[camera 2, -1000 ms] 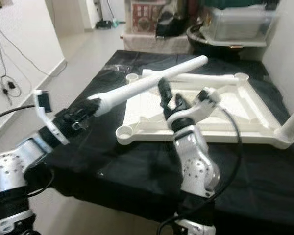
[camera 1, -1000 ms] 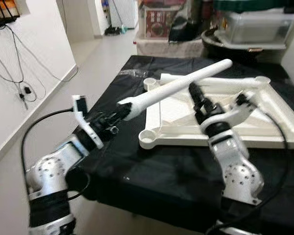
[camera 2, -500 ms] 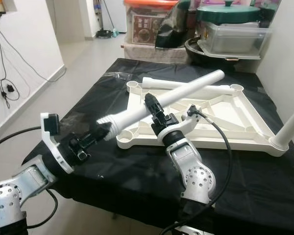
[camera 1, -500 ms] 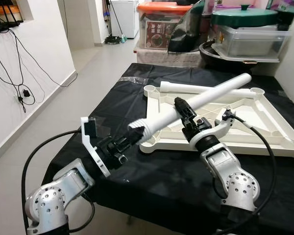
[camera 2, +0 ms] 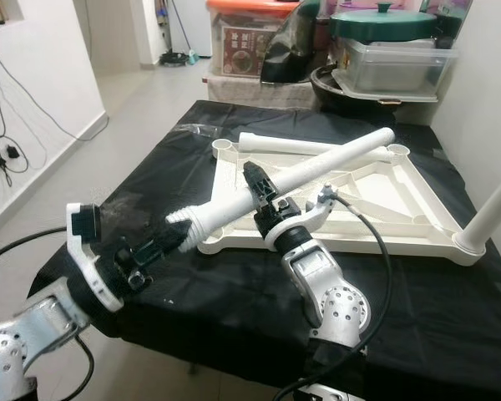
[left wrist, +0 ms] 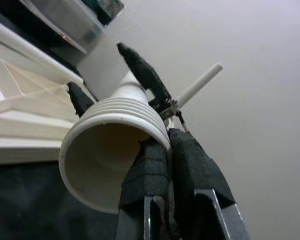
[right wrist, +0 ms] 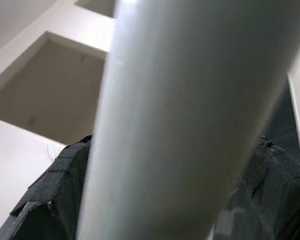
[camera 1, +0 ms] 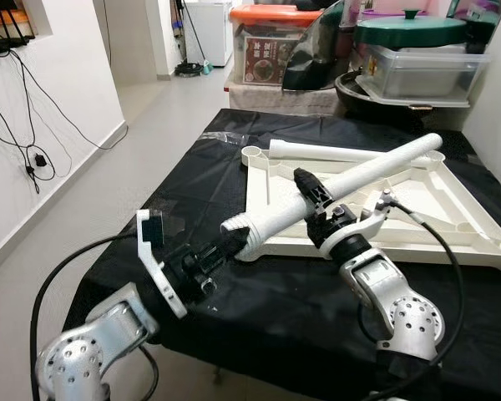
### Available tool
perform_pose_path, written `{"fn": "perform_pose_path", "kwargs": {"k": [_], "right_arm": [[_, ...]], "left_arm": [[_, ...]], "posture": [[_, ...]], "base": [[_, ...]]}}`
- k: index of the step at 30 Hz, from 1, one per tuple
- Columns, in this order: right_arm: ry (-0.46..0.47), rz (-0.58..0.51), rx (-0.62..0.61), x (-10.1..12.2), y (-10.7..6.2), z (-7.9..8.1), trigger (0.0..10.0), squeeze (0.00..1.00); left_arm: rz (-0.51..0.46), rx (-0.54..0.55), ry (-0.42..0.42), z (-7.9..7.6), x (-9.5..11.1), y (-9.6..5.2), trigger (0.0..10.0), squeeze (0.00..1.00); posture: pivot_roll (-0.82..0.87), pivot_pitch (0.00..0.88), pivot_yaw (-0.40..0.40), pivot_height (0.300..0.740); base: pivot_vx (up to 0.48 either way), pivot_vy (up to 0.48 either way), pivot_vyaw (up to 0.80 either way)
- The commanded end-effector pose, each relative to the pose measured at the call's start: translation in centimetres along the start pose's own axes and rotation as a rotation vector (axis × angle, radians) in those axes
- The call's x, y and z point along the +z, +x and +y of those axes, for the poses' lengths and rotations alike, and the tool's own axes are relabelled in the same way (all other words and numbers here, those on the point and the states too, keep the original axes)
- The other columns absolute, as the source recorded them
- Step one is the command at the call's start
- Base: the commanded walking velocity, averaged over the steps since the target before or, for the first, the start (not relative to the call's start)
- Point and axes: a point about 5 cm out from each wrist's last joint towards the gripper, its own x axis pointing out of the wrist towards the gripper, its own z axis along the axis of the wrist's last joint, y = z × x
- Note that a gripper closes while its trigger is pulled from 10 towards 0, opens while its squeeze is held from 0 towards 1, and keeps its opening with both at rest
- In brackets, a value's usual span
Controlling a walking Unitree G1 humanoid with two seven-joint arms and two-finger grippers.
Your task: Building children table
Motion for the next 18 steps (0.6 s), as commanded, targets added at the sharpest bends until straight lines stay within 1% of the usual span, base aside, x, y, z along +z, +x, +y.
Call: {"fn": "perform_pose_path", "kwargs": {"k": [1,5,6,12,18], "right_arm": [[0.053,0.021,0.027,-0.87,0.11,0.03,10.0,0.00],[0.074,0.033,0.034,-0.77,0.07,-0.14,10.0,0.00],[0.092,0.038,0.044,-0.68,0.05,-0.14,10.0,0.00],[0.108,0.071,0.089,-0.62,-0.08,0.28,10.0,0.00],[0.113,0.077,0.082,-0.52,-0.23,0.01,10.0,0.00]], "left_arm": [[0.032,-0.040,-0.008,-0.60,-0.36,0.14,10.0,0.00],[0.035,-0.041,-0.029,-0.81,-0.53,-0.09,10.0,0.00],[0.041,-0.043,-0.036,-0.96,-0.66,-0.21,10.0,0.00],[0.056,-0.037,-0.050,-1.06,-1.06,-0.55,10.0,0.00],[0.059,-0.037,-0.068,-1.24,-1.22,-0.66,10.0,0.00]], "posture": [[0.19,0.038,-0.043,0.740],[0.19,0.041,-0.047,0.740],[0.19,0.041,-0.047,0.740],[0.19,0.046,-0.046,0.740],[0.19,0.047,-0.047,0.740]], "base": [[0.000,0.000,0.00],[0.000,0.000,0.00],[0.000,0.000,0.00],[0.000,0.000,0.00],[0.000,0.000,0.00]]}}
